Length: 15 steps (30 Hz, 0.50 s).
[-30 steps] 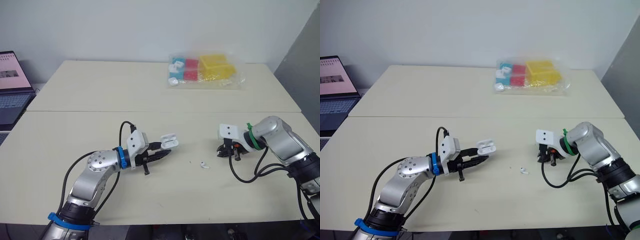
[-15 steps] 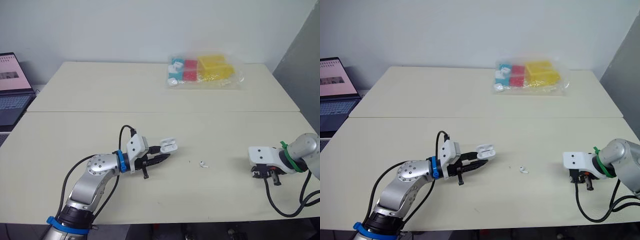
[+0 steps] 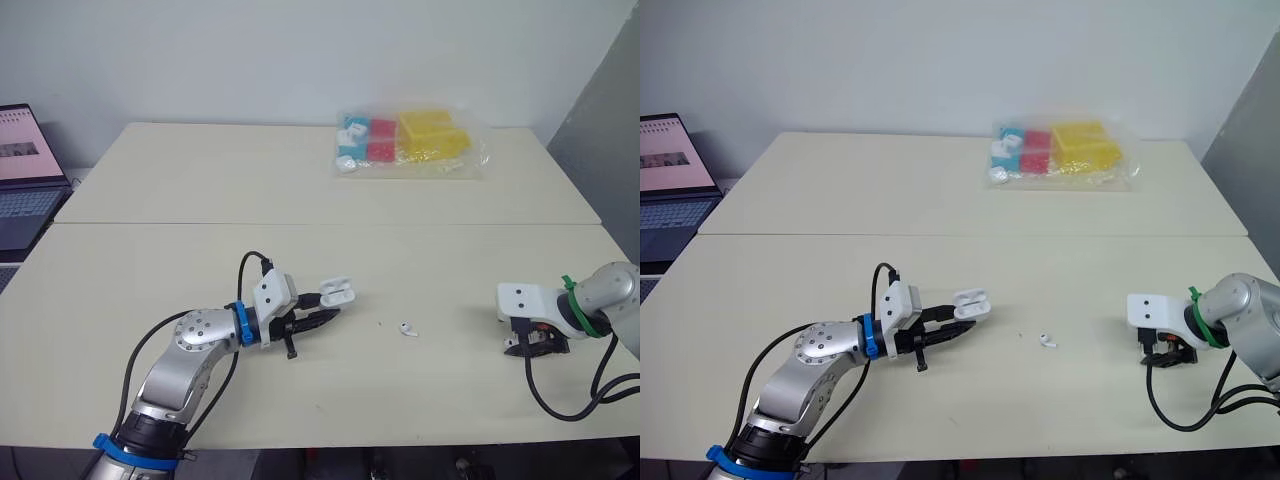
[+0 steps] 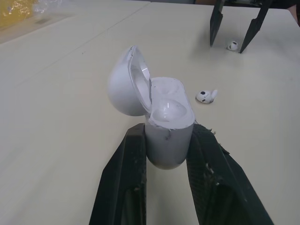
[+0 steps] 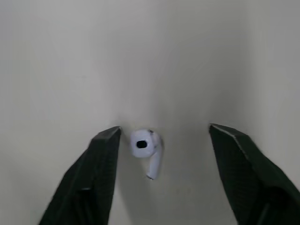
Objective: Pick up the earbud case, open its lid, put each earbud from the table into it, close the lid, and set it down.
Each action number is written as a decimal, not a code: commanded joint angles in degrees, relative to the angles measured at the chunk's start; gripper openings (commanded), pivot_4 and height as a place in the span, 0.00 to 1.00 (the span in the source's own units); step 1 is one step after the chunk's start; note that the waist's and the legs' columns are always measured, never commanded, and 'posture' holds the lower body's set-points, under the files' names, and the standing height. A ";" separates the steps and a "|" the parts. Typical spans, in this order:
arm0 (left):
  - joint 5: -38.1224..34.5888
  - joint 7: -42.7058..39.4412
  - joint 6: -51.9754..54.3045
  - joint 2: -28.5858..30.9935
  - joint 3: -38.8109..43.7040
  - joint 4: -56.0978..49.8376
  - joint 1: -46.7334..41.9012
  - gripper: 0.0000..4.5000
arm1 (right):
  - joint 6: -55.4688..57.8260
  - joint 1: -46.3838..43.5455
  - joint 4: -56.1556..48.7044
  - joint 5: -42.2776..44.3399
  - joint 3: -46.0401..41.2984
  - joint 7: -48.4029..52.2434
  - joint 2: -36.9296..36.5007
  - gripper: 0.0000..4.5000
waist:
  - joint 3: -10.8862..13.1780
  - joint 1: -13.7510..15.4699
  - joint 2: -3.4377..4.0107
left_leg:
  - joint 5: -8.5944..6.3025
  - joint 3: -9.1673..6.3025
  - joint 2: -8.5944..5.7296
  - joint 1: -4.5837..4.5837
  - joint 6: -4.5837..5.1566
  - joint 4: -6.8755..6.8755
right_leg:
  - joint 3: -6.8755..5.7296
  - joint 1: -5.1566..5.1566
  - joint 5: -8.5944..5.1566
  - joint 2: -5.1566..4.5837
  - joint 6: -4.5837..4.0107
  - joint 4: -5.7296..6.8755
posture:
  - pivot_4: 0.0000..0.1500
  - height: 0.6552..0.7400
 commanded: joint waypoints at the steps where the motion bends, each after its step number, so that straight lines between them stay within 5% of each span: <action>1: -0.44 0.06 -0.29 0.35 0.16 -2.47 0.14 0.18 | 0.37 0.02 -1.34 1.39 -1.53 0.95 0.22 0.80 | 0.00 0.00 0.00 | 0.00 0.00 0.00 0.00 0.00 -0.01 | 0.00 0.00 0.00 0.00 0.00 0.00 | 1.00 1.00; 7: -0.47 0.77 0.13 0.48 0.48 -3.27 0.86 0.18 | 8.37 2.85 -10.39 6.93 -7.14 2.82 -3.27 0.80 | 0.04 0.05 0.06 | 0.00 0.00 0.00 -0.03 0.00 -0.01 | 0.01 -0.02 0.00 -0.01 0.00 0.00 | 1.00 1.00; 15: 0.65 1.80 -1.09 0.20 -0.02 -2.76 1.64 0.18 | 12.58 -0.98 -12.01 -2.67 1.28 0.35 -5.17 0.80 | 0.04 -0.01 0.07 | 0.00 0.02 0.00 0.00 0.00 0.01 | 0.03 -0.01 0.00 -0.04 0.00 0.00 | 1.00 1.00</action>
